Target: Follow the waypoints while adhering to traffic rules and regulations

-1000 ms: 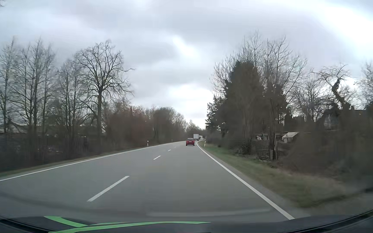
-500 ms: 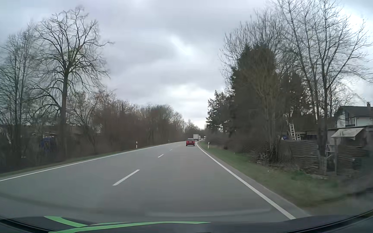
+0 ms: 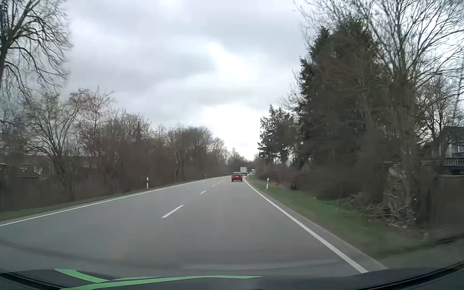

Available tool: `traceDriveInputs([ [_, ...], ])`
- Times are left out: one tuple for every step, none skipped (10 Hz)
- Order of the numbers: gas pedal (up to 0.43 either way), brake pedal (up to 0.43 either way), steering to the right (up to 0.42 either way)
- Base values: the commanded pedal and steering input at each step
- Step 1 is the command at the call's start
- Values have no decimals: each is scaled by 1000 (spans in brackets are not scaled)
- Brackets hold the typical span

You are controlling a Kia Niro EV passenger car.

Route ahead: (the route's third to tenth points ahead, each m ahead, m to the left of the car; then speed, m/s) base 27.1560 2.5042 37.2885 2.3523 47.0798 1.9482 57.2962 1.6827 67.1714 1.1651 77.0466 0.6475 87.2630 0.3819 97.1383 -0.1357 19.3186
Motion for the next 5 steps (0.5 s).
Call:
traceDriveInputs([
  [169,0,3],
  [169,0,3],
  [169,0,3],
  [169,0,3],
  [169,0,3],
])
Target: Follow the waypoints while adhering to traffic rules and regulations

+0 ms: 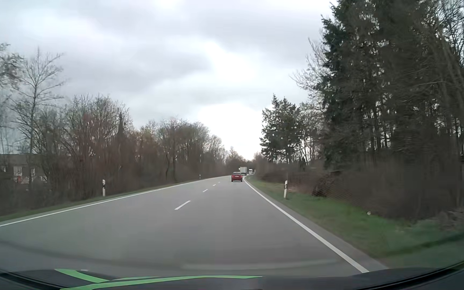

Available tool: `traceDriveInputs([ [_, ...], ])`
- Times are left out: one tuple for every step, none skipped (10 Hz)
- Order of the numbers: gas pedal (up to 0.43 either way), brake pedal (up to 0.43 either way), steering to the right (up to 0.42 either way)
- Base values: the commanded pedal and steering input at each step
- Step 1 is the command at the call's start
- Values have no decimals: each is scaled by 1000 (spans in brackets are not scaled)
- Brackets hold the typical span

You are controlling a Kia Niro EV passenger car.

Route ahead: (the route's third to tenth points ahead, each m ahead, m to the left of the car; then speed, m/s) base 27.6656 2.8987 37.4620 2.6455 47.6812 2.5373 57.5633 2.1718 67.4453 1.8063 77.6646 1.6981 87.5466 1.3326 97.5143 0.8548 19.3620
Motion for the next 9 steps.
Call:
traceDriveInputs([
  [169,0,3],
  [169,0,3],
  [169,0,3],
  [169,0,3],
  [169,0,3],
  [169,0,3],
  [169,0,3],
  [169,0,3],
  [169,0,3],
])
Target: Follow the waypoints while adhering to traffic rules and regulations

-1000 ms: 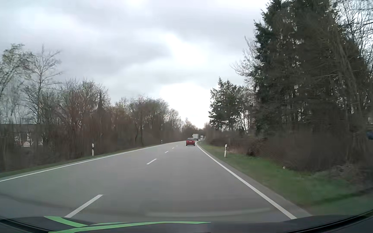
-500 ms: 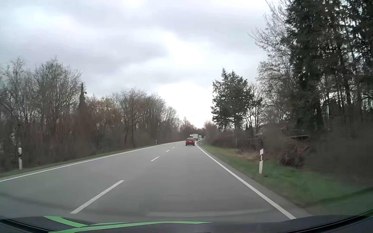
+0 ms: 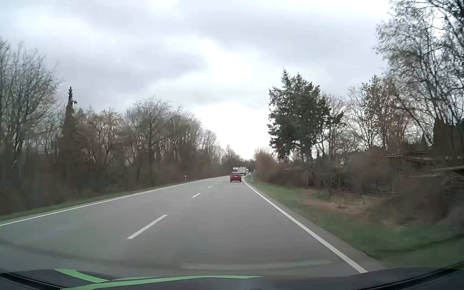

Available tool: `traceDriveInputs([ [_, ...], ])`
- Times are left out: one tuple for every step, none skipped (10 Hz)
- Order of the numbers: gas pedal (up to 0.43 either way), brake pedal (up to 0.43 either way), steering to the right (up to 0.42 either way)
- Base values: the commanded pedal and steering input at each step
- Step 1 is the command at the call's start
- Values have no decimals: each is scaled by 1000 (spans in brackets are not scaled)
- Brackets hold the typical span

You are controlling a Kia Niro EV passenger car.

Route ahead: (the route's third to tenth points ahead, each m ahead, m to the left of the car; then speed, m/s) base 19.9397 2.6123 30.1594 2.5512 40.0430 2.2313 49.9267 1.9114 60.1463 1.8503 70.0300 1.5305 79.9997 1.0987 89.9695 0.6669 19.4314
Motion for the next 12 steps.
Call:
traceDriveInputs([
  [169,0,3],
  [169,0,3],
  [169,0,3],
  [169,0,3],
  [169,0,3],
  [169,0,3],
  [169,0,3],
  [169,0,3],
  [169,0,2],
  [169,0,2],
  [169,0,2],
  [169,0,2],
])
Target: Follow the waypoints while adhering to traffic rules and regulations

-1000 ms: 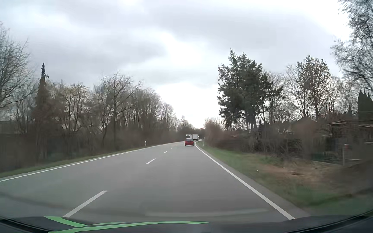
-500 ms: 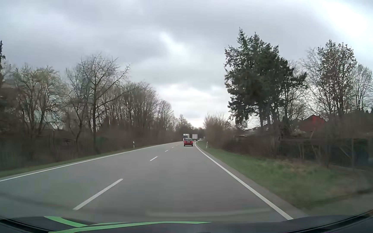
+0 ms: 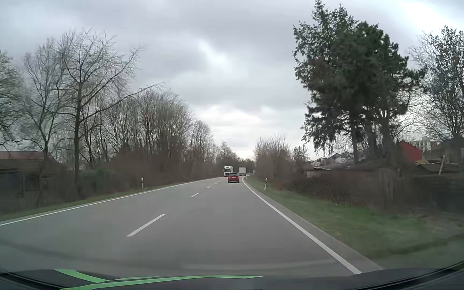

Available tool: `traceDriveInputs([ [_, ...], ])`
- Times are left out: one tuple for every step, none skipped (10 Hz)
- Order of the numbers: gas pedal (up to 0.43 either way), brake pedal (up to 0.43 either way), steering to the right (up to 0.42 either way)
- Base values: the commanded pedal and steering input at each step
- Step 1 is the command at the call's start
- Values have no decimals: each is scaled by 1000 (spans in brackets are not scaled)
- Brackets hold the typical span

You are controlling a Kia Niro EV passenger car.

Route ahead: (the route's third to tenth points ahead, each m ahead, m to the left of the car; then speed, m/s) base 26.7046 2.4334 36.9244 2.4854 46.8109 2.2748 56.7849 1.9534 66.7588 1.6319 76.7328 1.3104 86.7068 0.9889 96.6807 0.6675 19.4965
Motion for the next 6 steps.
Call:
traceDriveInputs([
  [169,0,2],
  [169,0,2],
  [169,0,2],
  [169,0,2],
  [169,0,2],
  [169,0,2],
])
